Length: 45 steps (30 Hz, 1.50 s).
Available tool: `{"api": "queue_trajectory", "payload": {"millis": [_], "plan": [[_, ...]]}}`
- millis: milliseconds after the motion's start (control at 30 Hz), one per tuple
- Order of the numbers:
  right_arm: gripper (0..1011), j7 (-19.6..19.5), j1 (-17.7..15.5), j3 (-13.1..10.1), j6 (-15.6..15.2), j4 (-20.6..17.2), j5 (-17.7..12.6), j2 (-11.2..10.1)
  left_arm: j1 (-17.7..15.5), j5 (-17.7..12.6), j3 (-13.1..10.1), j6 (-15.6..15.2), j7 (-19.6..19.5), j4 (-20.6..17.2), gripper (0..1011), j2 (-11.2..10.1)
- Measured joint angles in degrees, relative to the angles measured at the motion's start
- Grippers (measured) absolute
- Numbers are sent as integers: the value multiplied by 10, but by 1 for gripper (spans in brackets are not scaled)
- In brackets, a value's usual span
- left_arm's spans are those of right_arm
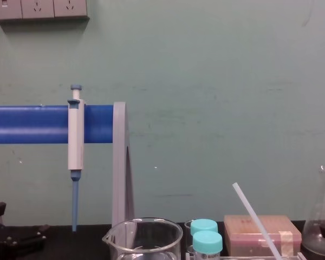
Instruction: Pick up the stirring rod with one hand, then place it down.
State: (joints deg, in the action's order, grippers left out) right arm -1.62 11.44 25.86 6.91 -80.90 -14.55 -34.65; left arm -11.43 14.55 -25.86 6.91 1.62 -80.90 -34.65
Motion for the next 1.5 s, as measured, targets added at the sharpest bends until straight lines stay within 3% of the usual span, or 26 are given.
{"api": "queue_trajectory", "payload": {"millis": [1500], "plan": [[1003,0,0,0,0,0,0,0,0,0,0,0,0,0,1000,0]]}}
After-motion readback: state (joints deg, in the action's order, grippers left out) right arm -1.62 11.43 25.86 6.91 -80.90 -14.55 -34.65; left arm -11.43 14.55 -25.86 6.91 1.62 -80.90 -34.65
